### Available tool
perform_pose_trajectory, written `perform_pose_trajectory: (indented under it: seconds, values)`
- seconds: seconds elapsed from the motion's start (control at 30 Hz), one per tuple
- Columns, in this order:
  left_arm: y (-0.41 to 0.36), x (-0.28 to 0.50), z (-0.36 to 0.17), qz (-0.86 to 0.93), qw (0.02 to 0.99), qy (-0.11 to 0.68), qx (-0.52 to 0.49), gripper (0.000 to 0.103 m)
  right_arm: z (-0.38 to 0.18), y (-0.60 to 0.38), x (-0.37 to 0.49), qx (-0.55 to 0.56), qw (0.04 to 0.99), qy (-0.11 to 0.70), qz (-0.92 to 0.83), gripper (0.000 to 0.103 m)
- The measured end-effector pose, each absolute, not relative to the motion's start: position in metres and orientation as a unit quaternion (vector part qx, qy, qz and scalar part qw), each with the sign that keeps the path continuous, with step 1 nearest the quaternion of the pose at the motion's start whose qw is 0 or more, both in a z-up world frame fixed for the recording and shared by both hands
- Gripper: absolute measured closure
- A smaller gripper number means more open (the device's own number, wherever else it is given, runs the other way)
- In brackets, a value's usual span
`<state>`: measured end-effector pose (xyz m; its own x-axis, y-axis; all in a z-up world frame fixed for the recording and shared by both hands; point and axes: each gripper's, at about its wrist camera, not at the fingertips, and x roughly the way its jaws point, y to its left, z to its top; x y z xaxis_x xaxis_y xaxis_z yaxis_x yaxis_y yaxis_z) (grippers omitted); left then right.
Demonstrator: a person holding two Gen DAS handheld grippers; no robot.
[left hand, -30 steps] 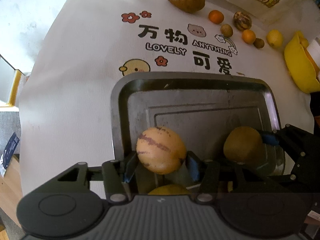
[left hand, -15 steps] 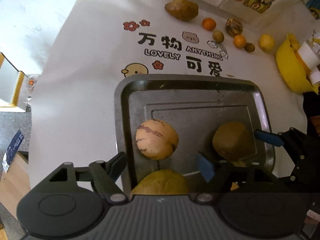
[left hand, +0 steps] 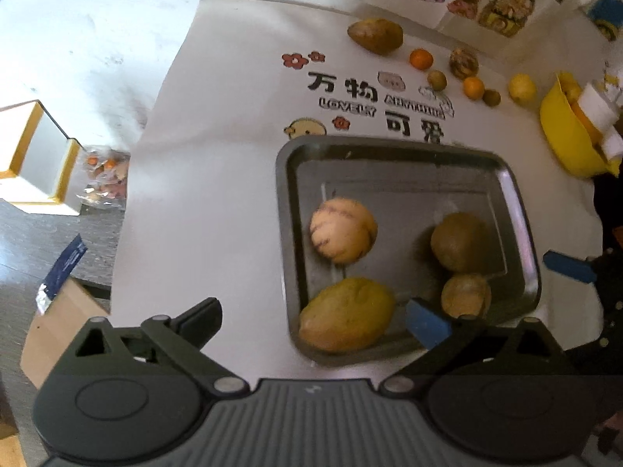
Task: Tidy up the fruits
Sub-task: 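Lift both tools away from the tray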
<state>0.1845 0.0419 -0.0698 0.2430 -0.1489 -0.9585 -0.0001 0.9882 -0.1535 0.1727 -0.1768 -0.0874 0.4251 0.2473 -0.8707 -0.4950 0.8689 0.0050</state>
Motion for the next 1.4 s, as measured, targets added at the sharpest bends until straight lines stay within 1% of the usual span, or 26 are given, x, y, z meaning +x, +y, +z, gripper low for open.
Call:
perform_pose_trajectory:
  seconds: [0.27, 0.43, 0.63, 0.93, 1.2, 1.4]
  values:
    - [0.035, 0.156, -0.082, -0.045, 0.769, 0.638, 0.004, 0.000, -0.096, -0.179, 0.151, -0.152, 0.813, 0.524, 0.203, 0.001]
    - [0.034, 0.148, -0.096, -0.035, 0.751, 0.659, 0.021, 0.000, -0.104, -0.187, 0.152, -0.175, 0.802, 0.545, 0.172, 0.001]
    - [0.036, 0.158, -0.098, -0.020, 0.744, 0.668, 0.019, 0.000, -0.102, -0.198, 0.166, -0.175, 0.805, 0.544, 0.160, 0.001]
    - [0.049, 0.210, -0.081, 0.015, 0.737, 0.675, 0.022, 0.000, -0.086, -0.216, 0.216, -0.157, 0.822, 0.520, 0.171, 0.001]
    - [0.062, 0.283, -0.072, 0.051, 0.754, 0.654, -0.012, 0.000, -0.088, -0.223, 0.290, -0.150, 0.841, 0.486, 0.186, 0.001]
    - [0.056, 0.339, -0.074, 0.045, 0.778, 0.626, -0.041, 0.000, -0.094, -0.223, 0.335, -0.133, 0.854, 0.464, 0.195, 0.001]
